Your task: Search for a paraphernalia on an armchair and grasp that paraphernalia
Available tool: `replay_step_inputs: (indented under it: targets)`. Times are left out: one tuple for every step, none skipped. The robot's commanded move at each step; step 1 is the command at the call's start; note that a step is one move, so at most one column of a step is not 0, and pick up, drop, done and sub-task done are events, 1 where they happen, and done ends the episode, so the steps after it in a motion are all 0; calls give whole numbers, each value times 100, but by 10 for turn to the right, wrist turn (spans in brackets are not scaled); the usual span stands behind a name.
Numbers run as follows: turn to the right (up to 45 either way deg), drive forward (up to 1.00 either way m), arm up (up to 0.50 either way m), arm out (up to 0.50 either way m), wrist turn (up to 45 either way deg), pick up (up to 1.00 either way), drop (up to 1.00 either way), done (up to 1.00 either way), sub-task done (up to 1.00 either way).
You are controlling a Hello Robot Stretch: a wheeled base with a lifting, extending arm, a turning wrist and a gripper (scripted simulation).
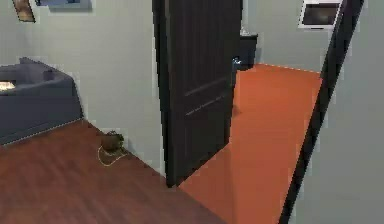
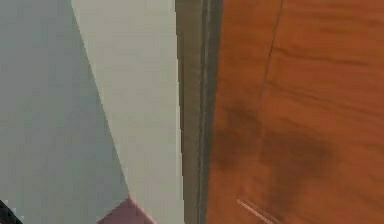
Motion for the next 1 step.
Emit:
replay_step_inputs:
  targets:
    - [0, 95, 0, 0, 0, 0, 0, 0, 0]
